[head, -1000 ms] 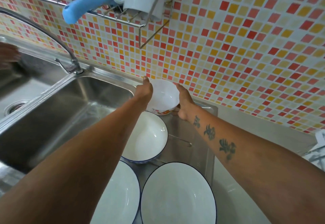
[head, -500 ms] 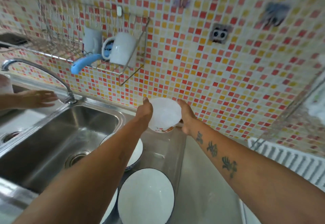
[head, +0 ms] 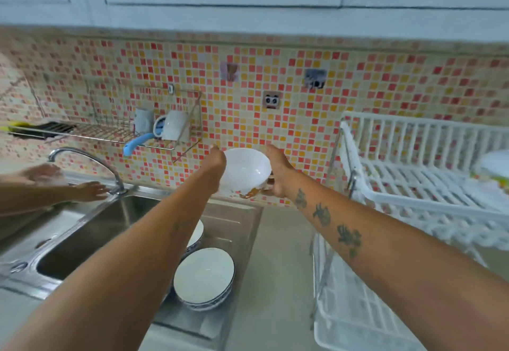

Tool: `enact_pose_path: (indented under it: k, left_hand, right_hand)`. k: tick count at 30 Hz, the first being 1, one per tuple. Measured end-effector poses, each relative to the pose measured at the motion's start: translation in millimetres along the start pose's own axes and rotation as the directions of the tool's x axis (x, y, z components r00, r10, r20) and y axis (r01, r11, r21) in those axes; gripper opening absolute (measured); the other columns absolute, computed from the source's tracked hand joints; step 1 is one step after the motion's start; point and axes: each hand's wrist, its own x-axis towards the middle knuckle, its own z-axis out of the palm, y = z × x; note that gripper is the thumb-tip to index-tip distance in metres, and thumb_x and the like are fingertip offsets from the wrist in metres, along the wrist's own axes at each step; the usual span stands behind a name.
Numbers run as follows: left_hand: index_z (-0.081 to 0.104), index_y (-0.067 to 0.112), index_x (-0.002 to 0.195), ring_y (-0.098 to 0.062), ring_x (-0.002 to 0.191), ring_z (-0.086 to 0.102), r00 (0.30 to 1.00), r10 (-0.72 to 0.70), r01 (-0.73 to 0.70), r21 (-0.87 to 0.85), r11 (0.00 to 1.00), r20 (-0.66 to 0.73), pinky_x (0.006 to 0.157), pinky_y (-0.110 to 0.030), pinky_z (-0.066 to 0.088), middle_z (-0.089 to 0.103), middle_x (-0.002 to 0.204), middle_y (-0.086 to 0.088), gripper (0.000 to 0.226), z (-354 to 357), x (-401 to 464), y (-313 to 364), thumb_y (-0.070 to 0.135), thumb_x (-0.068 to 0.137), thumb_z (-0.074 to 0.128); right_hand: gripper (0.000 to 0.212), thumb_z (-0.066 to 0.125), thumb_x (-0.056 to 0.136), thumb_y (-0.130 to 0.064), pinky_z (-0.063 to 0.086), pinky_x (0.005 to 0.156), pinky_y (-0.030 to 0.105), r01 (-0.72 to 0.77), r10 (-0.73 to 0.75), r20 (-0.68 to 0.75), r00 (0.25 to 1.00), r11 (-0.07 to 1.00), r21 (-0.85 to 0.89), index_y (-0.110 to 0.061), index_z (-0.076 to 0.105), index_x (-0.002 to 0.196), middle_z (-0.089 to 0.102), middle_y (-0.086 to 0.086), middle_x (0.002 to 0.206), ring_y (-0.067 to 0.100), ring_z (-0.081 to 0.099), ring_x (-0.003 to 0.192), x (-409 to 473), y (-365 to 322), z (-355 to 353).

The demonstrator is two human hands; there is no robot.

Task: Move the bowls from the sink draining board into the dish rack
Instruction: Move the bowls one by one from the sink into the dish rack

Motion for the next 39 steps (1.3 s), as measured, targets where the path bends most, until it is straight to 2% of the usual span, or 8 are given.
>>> enact_pose_path:
  k: [5,11,15,21,26,32,34,39]
  left_hand:
    - [0.031,0.007,0.145,-0.033,0.131,0.042,0.997,0.028,-0.031,-0.032,0.999,-0.078,0.105,-0.044,0.039,0.043,0.141,-0.014,0.058,10,-55,21,0.044,0.102,0.019]
    - [0.034,0.009,0.143,-0.031,0.129,0.044,0.983,0.124,-0.138,-0.105,0.985,-0.133,0.106,-0.041,0.04,0.045,0.132,-0.009,0.057,19,-95,59,0.047,0.101,0.021]
    - [0.037,0.014,0.141,-0.032,0.123,0.049,0.977,0.178,-0.195,-0.159,0.968,-0.115,0.106,-0.049,0.041,0.048,0.132,-0.007,0.062,34,-119,91,0.052,0.096,0.02]
    - [0.031,0.018,0.145,-0.033,0.13,0.041,0.969,0.245,-0.241,-0.157,0.958,0.005,0.107,-0.054,0.036,0.037,0.133,0.005,0.059,100,-171,125,0.052,0.098,0.022]
    - [0.041,0.021,0.14,-0.051,0.127,0.04,0.912,0.127,-0.069,-0.159,0.985,0.39,0.086,-0.074,0.035,0.042,0.144,-0.017,0.065,177,-183,134,0.059,0.089,0.024]
    - [0.048,0.024,0.135,-0.042,0.113,0.055,0.771,0.064,0.026,-0.132,0.991,0.633,0.063,-0.05,0.052,0.054,0.134,-0.014,0.06,265,-209,117,0.056,0.085,0.04]
    - [0.047,0.023,0.133,-0.041,0.114,0.057,0.744,0.067,0.041,-0.145,0.989,0.665,0.068,-0.052,0.055,0.056,0.131,-0.014,0.059,285,-212,115,0.059,0.088,0.036]
    - [0.037,0.026,0.142,-0.048,0.131,0.039,0.662,-0.006,0.084,-0.066,0.994,0.749,0.103,-0.067,0.032,0.04,0.146,-0.015,0.099,328,-194,118,0.079,0.06,0.048]
  right_hand:
    - [0.049,0.032,0.096,-0.055,0.043,0.056,0.032,0.08,-0.081,0.055,0.995,0.997,0.012,-0.017,0.048,0.124,0.053,0.012,0.114,0.023,0.051,0.072,-70,-23,-22]
    - [0.034,0.039,0.095,-0.049,0.045,0.065,0.031,0.154,-0.157,0.102,0.982,0.987,0.038,-0.02,0.053,0.086,0.053,0.007,0.082,0.022,0.05,0.068,-135,-53,-46]
    - [0.041,0.04,0.094,-0.051,0.049,0.068,0.033,0.201,-0.209,0.081,0.974,0.975,0.097,-0.015,0.058,0.105,0.054,0.007,0.082,0.023,0.053,0.069,-169,-74,-72]
    - [0.029,0.047,0.089,-0.047,0.05,0.068,0.035,0.316,-0.309,-0.071,0.948,0.943,0.105,-0.021,0.059,0.09,0.059,0.01,0.088,0.026,0.057,0.073,-198,-98,-145]
    - [0.051,0.053,0.074,-0.051,0.054,0.077,0.052,0.422,-0.392,-0.246,0.886,0.903,0.08,-0.016,0.069,0.107,0.066,0.019,0.119,0.041,0.067,0.097,-201,-107,-232]
    - [0.035,0.044,0.092,-0.042,0.046,0.061,0.032,0.547,-0.456,-0.442,0.772,0.831,0.098,-0.012,0.061,0.088,0.065,0.002,0.066,0.02,0.062,0.057,-238,-104,-321]
    - [0.031,0.045,0.092,-0.037,0.041,0.054,0.027,0.589,-0.488,-0.477,0.731,0.804,0.08,-0.012,0.057,0.077,0.058,-0.004,0.045,0.012,0.055,0.038,-242,-104,-339]
    - [0.042,0.051,0.084,-0.029,0.046,0.07,0.038,0.667,-0.508,-0.585,0.632,0.741,0.077,-0.02,0.061,0.044,0.06,0.002,0.067,0.026,0.055,0.066,-247,-104,-370]
